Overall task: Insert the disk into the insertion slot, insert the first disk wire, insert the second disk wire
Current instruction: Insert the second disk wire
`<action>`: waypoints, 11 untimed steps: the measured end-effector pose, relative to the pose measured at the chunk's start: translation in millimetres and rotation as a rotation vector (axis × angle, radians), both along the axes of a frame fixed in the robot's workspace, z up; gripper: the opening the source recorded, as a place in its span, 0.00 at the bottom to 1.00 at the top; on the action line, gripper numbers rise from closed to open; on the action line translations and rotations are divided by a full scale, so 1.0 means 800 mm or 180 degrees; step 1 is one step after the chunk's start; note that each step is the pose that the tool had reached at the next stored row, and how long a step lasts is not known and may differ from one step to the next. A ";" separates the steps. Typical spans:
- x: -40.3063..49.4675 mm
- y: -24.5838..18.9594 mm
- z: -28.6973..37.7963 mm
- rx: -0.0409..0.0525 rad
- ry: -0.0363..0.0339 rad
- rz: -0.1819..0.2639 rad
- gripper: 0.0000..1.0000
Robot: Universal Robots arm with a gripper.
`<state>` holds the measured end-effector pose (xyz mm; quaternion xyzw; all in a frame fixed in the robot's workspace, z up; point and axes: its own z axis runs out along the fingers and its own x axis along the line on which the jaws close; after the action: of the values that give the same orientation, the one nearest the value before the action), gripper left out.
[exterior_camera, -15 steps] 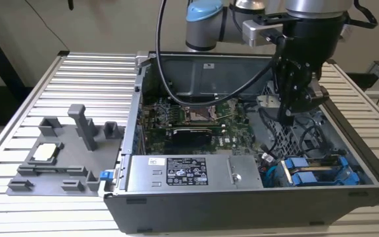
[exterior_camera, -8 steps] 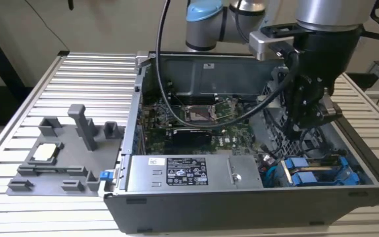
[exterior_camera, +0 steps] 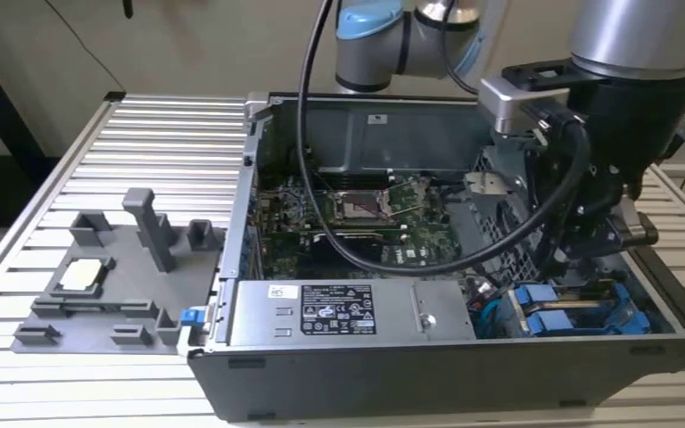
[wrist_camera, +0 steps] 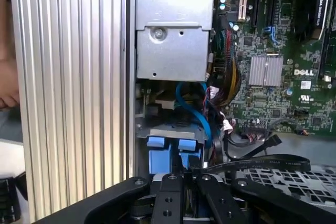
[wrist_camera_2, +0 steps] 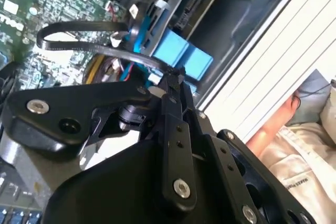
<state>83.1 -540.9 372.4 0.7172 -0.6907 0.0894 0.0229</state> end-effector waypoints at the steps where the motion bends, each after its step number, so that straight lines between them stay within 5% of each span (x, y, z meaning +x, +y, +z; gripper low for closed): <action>1: 0.005 -0.0002 -0.0001 0.0007 0.0001 0.0000 0.16; 6: 0.026 -0.0012 -0.0003 0.0071 0.0001 0.0000 0.16; 7: 0.027 -0.0012 -0.0006 0.0108 0.0001 0.0000 0.16; 11: 0.028 -0.0012 -0.0008 0.0337 0.0000 -0.0021 0.16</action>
<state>105.1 -541.9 371.8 0.7152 -0.6968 0.0526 -0.0148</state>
